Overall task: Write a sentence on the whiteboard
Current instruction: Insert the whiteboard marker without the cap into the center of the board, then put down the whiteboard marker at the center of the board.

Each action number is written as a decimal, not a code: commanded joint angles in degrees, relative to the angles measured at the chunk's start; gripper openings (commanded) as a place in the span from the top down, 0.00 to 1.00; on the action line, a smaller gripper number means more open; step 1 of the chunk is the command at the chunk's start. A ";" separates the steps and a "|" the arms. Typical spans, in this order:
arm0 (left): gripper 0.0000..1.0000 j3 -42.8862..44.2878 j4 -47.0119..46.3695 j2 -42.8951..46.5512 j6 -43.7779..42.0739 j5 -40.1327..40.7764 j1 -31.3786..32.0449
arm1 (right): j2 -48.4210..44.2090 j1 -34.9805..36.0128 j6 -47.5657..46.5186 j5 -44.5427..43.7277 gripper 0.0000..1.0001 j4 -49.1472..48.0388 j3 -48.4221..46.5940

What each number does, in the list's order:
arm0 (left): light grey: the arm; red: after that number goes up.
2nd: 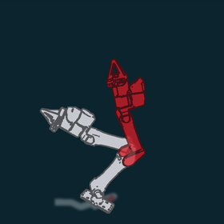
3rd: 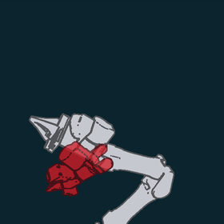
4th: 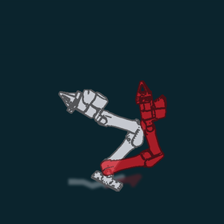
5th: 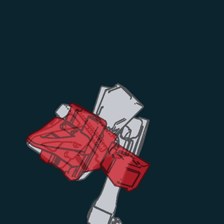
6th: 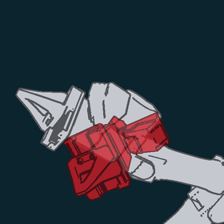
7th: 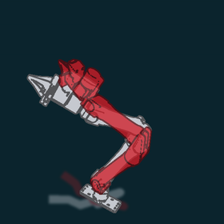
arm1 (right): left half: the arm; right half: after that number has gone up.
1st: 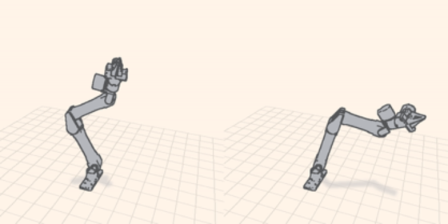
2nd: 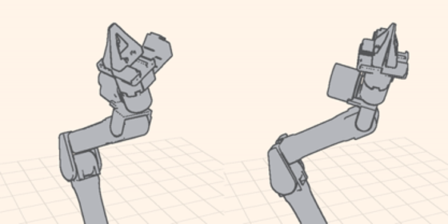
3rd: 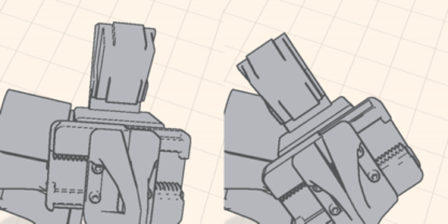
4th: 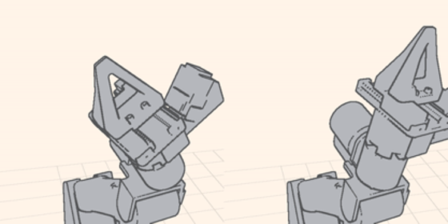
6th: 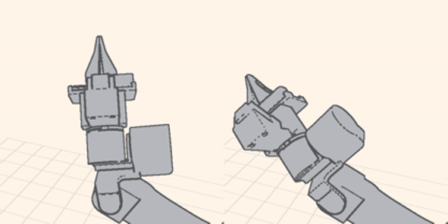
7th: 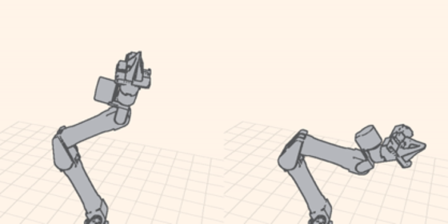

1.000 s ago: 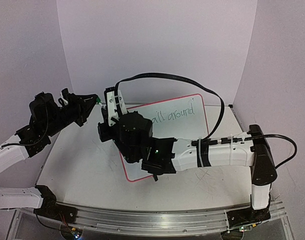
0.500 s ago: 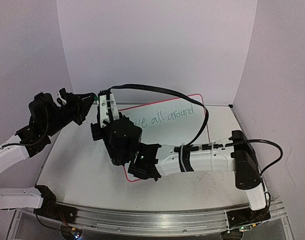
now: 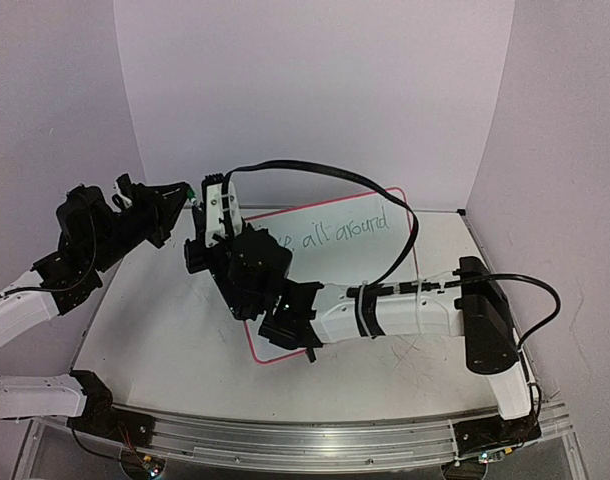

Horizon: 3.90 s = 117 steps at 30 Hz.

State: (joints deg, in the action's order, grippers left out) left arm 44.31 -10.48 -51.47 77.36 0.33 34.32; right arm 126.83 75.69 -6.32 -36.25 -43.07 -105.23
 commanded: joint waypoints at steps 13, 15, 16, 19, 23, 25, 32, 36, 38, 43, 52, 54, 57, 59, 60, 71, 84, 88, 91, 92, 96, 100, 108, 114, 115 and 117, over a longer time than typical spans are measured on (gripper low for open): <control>1.00 0.10 -1.98 -0.64 -3.09 -5.26 1.10 | -0.21 -2.05 2.80 1.66 1.00 4.67 -6.22; 1.00 0.14 -2.03 -0.81 -3.21 -5.32 1.10 | 0.40 -2.30 2.61 2.31 1.00 5.16 -7.33; 1.00 0.12 -2.02 -0.85 -3.37 -5.27 1.10 | 0.31 -2.36 2.55 2.74 1.00 5.19 -7.35; 1.00 0.21 -2.03 -0.82 -3.79 -5.07 1.10 | 0.02 -2.41 2.69 2.97 1.00 5.21 -7.31; 1.00 0.37 -2.03 -0.98 -3.99 -5.06 1.10 | 0.90 -2.85 2.45 3.29 1.00 5.92 -9.40; 1.00 0.43 -2.00 -1.01 -4.16 -5.06 1.10 | 1.35 -2.99 2.05 3.03 1.00 6.05 -9.99; 1.00 0.25 -1.92 -0.54 -4.65 -4.56 1.10 | 1.66 -3.18 1.24 3.94 1.00 6.77 -10.56; 1.00 0.32 -1.91 -0.18 -5.25 -4.49 1.10 | 0.59 -3.24 0.63 4.73 1.00 6.85 -9.01; 0.99 0.89 -1.83 0.44 -6.90 -3.79 1.10 | -1.36 -3.25 0.47 5.77 1.00 6.82 -6.38; 0.55 4.61 3.65 2.67 -13.64 0.48 1.14 | -8.83 -3.25 0.60 7.20 1.00 6.59 3.07; 0.15 8.68 7.08 5.38 -23.37 0.33 1.01 | -25.98 -4.42 2.45 7.89 1.00 6.67 20.28; 0.14 8.83 8.80 5.58 -24.46 0.69 1.01 | -32.34 -6.26 4.23 12.25 1.00 7.43 25.28; 0.14 9.74 10.11 5.21 -26.53 0.42 1.05 | -40.84 -12.69 11.60 24.55 1.00 15.54 29.84; 0.14 10.76 11.66 4.26 -27.78 -0.05 1.03 | -46.15 -17.94 14.60 32.44 1.00 20.29 32.92; 0.14 11.21 12.00 3.52 -28.41 -0.19 1.01 | -48.82 -20.56 15.49 35.35 1.00 23.13 34.22; 0.13 13.90 12.02 -2.19 -31.46 -5.19 1.04 | -70.61 -52.30 25.42 34.27 1.00 45.84 48.67; 0.13 12.34 13.01 -0.39 -31.33 -5.85 1.01 | -60.04 -74.00 33.05 57.22 1.00 34.98 69.04; 0.13 11.10 12.98 0.06 -30.78 -5.69 1.01 | -53.90 -75.04 32.54 59.90 1.00 30.39 72.37; 0.13 11.23 12.99 0.03 -31.00 -6.01 1.05 | -51.35 -75.24 32.86 60.34 1.00 25.68 75.52; 0.13 11.29 12.99 0.03 -31.10 -6.02 1.03 | -50.72 -75.25 33.25 60.41 1.00 24.10 76.54; 0.13 11.32 12.98 -0.01 -31.24 -5.82 1.01 | -47.97 -75.25 34.59 58.36 0.98 18.62 80.65; 0.13 11.67 13.00 -0.37 -31.31 -6.27 1.03 | -47.43 -75.25 36.43 56.40 0.93 15.56 83.22; 0.13 12.08 13.05 -0.67 -31.78 -6.08 1.03 | -49.96 -75.25 38.80 50.85 0.75 25.62 81.90; 0.13 14.73 14.85 -1.57 -34.40 -5.65 1.01 | -57.33 -75.25 37.75 45.85 0.59 37.30 79.02; 0.13 15.79 15.74 -1.98 -35.41 -5.50 1.01 | -59.36 -75.25 37.27 44.31 0.56 40.17 78.11; 0.13 18.31 17.88 -2.61 -38.02 -4.60 1.03 | -64.72 -75.25 35.97 42.34 0.43 44.27 76.43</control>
State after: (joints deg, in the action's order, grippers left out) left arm 55.82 4.92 -53.01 44.67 -4.96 35.42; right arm 70.67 0.64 31.65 12.61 -8.57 -23.69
